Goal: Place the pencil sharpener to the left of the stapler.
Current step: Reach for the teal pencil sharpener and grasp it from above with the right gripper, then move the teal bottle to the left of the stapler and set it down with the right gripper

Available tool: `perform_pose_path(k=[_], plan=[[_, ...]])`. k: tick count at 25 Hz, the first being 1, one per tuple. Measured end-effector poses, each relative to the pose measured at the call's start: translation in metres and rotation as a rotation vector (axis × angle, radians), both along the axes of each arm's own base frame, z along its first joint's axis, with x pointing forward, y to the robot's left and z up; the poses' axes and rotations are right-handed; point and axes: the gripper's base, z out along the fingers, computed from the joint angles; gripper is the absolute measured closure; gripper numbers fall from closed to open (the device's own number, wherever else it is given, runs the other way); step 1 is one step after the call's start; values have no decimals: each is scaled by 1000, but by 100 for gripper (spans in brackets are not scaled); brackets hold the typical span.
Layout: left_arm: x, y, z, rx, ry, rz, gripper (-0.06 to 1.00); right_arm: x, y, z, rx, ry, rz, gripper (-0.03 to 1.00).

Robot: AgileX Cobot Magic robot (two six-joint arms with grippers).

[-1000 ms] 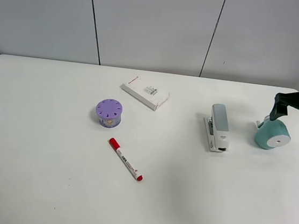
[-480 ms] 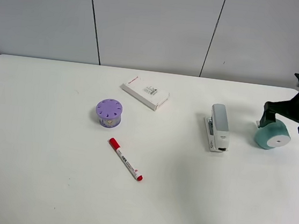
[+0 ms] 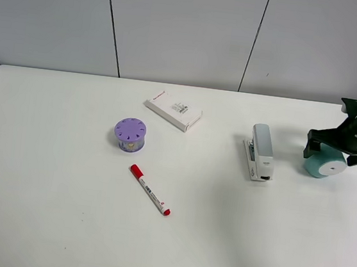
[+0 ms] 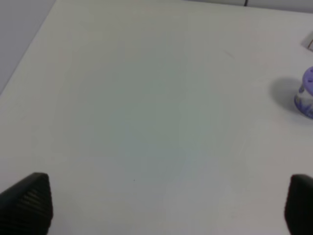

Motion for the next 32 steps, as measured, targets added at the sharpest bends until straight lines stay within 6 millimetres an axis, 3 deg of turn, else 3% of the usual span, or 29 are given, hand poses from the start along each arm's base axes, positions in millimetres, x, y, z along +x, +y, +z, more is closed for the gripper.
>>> perform_pose_path(k=[6,21,23,26,32], plan=[[0,0,0,0,0,0,-1,2,-1,-16,3,19,-1,-3],[0,0,0,0,0,0,-1,4,-1,-21,1,12,-2,-3],[0,0,0,0,0,0,-1,4,-1,-21,1,12,-3,3],[0,0,0,0,0,0,-1,4,-1,-21,7,12,-18,30],[0,0,0,0,0,0,-1,4,-1,-21,8,12,-26,29]])
